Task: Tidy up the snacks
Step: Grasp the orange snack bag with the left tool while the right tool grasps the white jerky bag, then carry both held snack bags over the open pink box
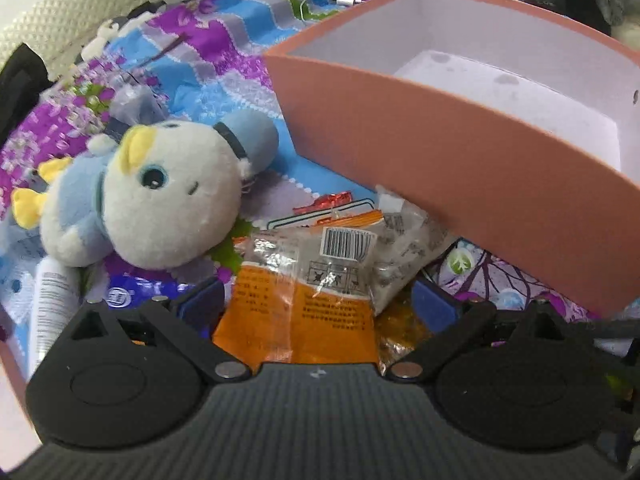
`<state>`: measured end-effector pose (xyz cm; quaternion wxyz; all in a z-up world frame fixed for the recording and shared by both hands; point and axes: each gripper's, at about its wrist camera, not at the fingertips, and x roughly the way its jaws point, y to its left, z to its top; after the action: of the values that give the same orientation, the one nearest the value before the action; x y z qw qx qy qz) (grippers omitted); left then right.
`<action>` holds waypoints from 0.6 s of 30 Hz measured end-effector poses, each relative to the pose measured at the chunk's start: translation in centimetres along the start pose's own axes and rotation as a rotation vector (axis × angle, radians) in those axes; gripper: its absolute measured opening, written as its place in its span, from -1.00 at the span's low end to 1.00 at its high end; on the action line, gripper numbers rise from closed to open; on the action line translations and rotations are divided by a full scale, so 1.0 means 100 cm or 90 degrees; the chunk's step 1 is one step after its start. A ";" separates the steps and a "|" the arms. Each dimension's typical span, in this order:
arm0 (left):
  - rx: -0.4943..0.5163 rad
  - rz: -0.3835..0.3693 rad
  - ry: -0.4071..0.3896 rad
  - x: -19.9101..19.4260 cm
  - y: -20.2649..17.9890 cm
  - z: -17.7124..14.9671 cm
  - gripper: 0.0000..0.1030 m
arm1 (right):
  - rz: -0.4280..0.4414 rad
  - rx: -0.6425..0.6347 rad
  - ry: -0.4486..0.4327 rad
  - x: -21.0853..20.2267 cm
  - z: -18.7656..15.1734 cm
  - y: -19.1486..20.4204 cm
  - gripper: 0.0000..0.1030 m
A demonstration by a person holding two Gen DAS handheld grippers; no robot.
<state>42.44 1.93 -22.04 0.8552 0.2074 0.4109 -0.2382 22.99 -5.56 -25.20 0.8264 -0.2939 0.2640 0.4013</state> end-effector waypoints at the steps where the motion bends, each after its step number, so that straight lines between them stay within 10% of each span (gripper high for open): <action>1: 0.001 -0.002 -0.002 0.002 0.000 0.000 0.95 | 0.002 -0.001 0.003 0.002 -0.001 0.000 0.42; 18: -0.033 0.035 -0.012 -0.017 -0.007 -0.006 0.29 | -0.009 0.015 0.015 -0.015 -0.002 0.009 0.01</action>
<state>40.78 2.08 -21.16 0.8706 0.1940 0.4028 -0.2056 21.40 -6.03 -24.63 0.8294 -0.2909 0.2760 0.3890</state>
